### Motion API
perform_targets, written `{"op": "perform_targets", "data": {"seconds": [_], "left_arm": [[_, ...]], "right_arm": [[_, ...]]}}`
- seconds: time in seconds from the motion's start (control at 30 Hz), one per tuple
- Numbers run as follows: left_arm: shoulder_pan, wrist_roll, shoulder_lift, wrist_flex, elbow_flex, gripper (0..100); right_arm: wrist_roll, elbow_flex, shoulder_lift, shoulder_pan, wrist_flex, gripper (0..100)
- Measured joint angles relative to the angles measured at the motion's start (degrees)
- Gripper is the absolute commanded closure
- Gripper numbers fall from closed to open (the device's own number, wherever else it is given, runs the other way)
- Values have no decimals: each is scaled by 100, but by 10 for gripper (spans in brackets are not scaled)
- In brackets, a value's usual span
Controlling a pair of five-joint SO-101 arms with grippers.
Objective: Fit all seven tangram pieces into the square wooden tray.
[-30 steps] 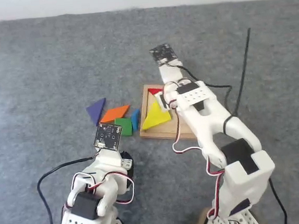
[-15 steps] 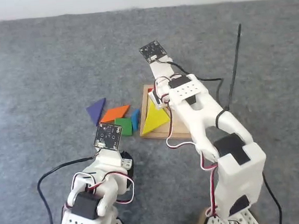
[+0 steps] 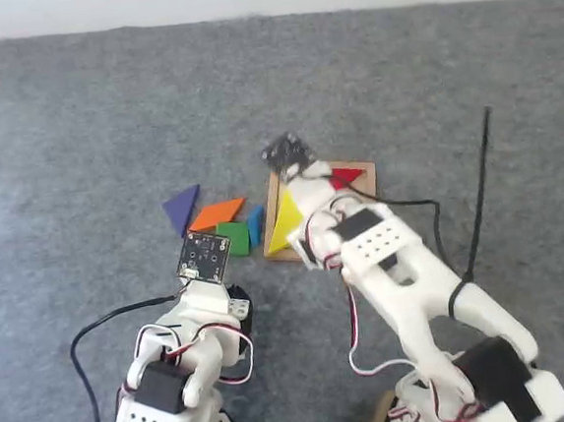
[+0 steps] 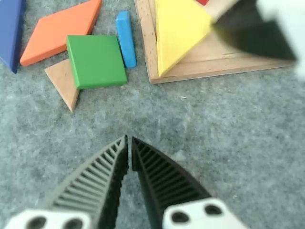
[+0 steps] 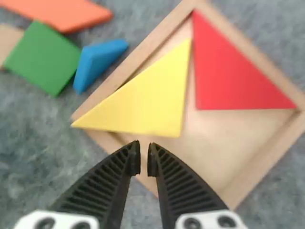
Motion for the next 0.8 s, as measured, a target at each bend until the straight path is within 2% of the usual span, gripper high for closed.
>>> {"op": "perform_targets", "data": {"seconds": [0.1, 0.47, 0.8], "left_arm": [[0, 0, 0, 0, 0, 987], [0, 0, 0, 0, 0, 987], [0, 0, 0, 0, 0, 987]], "right_arm": [[26, 70, 44, -229, -79, 957], [35, -396, 1090, -255, -114, 957], [105, -976, 1407, 185, -114, 957]]}}
